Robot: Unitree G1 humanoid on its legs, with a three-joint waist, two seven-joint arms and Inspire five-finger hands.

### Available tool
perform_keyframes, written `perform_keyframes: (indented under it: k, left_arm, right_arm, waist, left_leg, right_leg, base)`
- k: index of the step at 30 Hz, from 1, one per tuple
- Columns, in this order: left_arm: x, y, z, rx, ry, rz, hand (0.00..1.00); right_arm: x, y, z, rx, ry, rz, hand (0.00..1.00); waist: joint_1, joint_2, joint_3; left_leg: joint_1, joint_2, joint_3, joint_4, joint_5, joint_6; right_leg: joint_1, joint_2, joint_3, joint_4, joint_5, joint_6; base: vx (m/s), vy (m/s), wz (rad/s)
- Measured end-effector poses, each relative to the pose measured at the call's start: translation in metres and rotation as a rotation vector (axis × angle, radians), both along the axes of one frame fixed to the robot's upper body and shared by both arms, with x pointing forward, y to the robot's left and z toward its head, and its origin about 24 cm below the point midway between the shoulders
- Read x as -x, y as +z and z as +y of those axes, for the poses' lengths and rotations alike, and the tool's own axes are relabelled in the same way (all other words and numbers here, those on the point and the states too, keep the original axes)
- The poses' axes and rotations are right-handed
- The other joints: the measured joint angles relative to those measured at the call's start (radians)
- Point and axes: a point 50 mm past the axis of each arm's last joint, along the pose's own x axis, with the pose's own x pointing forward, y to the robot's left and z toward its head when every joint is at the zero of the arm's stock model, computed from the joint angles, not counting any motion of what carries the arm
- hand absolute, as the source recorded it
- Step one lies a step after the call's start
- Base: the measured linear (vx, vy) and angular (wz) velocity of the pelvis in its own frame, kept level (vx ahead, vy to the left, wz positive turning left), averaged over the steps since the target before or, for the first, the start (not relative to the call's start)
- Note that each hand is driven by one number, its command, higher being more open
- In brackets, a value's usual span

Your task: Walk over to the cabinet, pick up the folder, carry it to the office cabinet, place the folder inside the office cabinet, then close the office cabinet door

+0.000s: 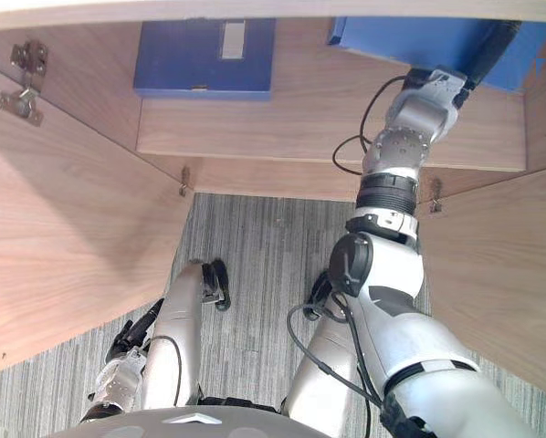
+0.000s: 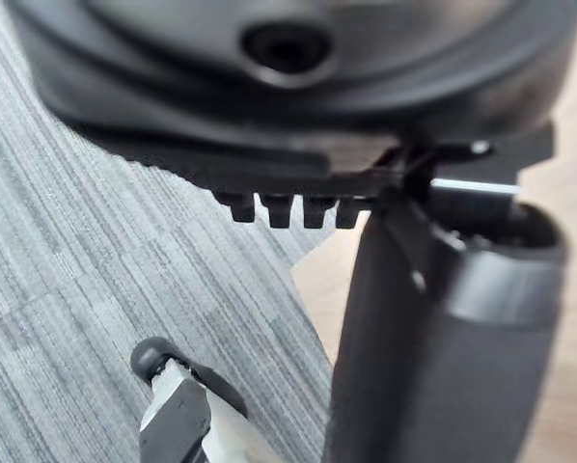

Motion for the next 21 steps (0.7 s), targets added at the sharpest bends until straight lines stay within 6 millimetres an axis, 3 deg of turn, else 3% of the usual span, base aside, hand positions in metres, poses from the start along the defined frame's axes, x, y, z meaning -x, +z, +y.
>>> perform_keyframes:
  k: [9, 21]
  left_arm:
    - [0.007, -0.003, 0.003, 0.056, 0.128, 0.015, 1.0]
    - [0.007, -0.004, 0.003, 0.064, 0.143, 0.033, 1.0]
  right_arm:
    - [0.0, 0.006, -0.003, -0.136, 0.011, 0.018, 0.0]
    - [0.005, 0.013, -0.014, -0.173, -0.042, 0.016, 0.0]
  waist:
    - [0.014, 0.001, 0.0]
    - [0.012, 0.002, 0.001]
  left_leg:
    - [-0.073, -0.017, -0.022, 0.11, -0.035, -0.001]
    - [-0.194, -0.011, -0.104, 0.334, -0.117, -0.032]
  right_leg:
    - [-0.078, -0.038, 0.03, 0.137, -0.063, 0.0]
    - [-0.171, -0.067, 0.048, 0.384, -0.192, -0.014]
  base:
    - [-0.03, 0.009, 0.09]
    - [-0.04, 0.022, 0.08]
